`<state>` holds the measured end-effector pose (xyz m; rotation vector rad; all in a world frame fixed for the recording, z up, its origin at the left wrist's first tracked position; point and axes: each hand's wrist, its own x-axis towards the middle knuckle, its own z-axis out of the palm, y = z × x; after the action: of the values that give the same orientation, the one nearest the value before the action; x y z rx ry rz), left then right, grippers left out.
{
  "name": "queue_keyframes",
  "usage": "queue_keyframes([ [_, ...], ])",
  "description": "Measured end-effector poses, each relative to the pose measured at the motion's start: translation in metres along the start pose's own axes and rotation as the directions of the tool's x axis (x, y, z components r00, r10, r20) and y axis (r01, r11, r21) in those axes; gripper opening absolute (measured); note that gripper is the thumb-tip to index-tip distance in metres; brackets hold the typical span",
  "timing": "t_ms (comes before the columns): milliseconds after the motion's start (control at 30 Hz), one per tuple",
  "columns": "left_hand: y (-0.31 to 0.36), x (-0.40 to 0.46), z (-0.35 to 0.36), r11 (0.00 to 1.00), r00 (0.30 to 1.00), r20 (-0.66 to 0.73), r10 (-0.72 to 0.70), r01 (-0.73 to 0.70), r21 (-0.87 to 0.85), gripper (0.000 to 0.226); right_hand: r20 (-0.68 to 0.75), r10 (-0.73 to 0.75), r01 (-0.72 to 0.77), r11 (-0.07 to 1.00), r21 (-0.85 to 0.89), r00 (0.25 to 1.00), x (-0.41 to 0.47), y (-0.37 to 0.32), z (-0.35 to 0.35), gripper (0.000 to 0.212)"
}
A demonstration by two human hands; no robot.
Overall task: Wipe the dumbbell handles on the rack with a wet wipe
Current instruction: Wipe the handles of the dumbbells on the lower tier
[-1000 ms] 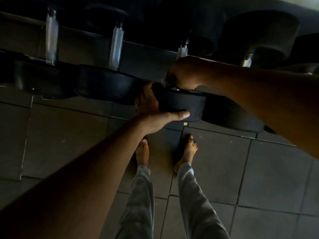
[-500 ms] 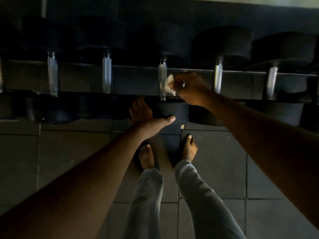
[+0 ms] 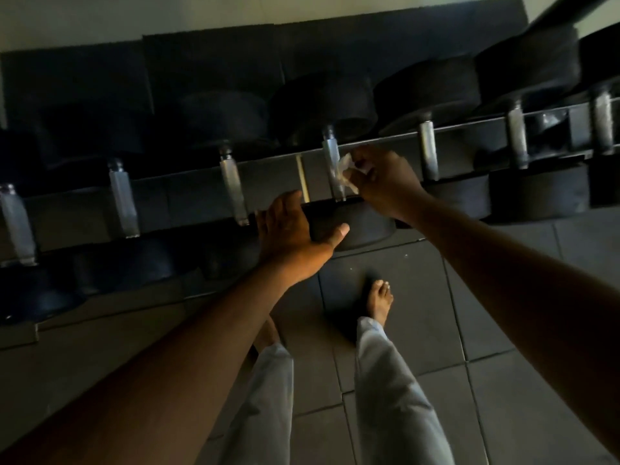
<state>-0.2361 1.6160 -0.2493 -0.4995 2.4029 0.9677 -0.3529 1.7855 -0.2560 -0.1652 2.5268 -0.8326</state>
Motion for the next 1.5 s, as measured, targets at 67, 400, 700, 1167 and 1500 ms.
queue_keyframes([
  [67, 0.014, 0.011, 0.012, 0.995, 0.995, 0.057, -0.082, 0.078, 0.067, 0.116, 0.031, -0.012, 0.013, 0.999, -0.032, 0.999, 0.005, 0.012, -0.007, 0.026],
  [400, 0.028, 0.035, 0.049, 0.953, 0.969, 0.055, -0.241, 0.226, 0.201, 0.121, 0.22, -0.193, 0.222, 0.968, -0.115, 0.956, 0.052, 0.043, -0.019, 0.024],
  [700, 0.016, 0.04, 0.051, 0.956, 0.974, 0.005, -0.226, 0.221, 0.192, 0.115, 0.471, -0.45, 0.598, 0.768, -0.229, 0.759, 0.077, 0.049, 0.003, 0.028],
  [1167, 0.012, 0.04, 0.052, 0.966, 0.98, 0.053, -0.189, 0.176, 0.191, 0.127, 0.638, -0.318, 0.712, 0.275, -0.646, 0.702, 0.092, -0.012, 0.045, 0.041],
  [1500, 0.018, 0.041, 0.049, 0.954, 0.97, 0.112, -0.215, 0.184, 0.238, 0.129, 0.504, -0.264, 0.484, 0.791, -0.375, 0.823, 0.07, 0.029, -0.001, 0.03],
])
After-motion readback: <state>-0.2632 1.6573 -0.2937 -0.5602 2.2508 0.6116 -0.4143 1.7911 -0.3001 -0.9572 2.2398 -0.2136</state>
